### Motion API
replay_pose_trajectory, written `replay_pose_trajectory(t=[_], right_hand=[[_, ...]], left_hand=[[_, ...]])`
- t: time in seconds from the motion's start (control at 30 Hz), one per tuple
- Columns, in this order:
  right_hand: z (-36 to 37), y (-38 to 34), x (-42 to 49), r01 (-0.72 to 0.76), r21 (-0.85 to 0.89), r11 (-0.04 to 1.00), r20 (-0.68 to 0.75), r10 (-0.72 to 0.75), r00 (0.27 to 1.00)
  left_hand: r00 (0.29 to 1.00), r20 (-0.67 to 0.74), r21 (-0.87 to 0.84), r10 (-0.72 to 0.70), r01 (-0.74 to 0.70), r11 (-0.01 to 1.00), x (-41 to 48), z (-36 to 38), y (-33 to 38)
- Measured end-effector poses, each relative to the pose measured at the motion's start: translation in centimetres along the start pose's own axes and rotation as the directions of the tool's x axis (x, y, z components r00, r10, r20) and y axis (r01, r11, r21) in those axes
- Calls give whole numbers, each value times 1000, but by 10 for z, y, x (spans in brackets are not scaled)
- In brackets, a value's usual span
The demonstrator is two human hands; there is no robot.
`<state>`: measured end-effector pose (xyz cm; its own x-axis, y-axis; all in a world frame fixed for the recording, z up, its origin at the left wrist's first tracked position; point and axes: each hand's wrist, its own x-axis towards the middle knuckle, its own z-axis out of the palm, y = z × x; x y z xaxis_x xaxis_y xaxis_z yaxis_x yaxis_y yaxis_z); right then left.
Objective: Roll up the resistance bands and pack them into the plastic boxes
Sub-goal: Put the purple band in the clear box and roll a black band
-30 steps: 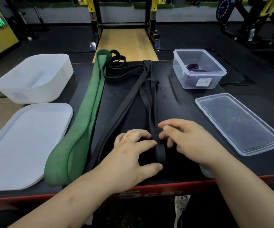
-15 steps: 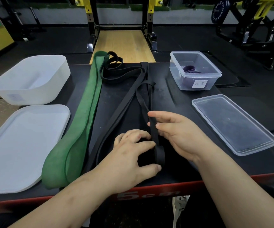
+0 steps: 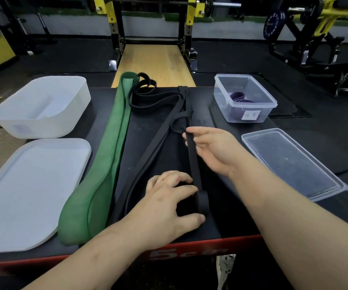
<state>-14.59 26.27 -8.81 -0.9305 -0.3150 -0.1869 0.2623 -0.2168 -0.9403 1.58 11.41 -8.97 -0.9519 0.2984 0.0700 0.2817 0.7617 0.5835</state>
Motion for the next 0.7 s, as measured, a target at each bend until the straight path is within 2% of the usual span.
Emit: replay_pose_trajectory(t=[0.37,0.5,0.57,0.6,0.63,0.7], right_hand=[[6,-43,77,13,285,958,14,-18,1000],[4,-53,99,141,307,941,5,-150,989],[4,-49,110,205,216,955,-65,-196,979],[3,-43,115,201,91,975,-109,-190,976],[0,-36,119,158,-91,983,-147,-170,974],[-8,-24,128,19,-464,886,-198,-125,972]], left_hand=[[1000,-19,-49,7,-8,999,1,2,-8],[1000,-26,-54,-14,13,998,1,3,-8],[999,-18,-57,-31,30,998,2,3,-8],[999,-11,-57,-37,36,998,2,3,-8],[999,-5,-57,-40,39,998,2,3,-7],[999,1,-57,-43,43,997,2,3,-7]])
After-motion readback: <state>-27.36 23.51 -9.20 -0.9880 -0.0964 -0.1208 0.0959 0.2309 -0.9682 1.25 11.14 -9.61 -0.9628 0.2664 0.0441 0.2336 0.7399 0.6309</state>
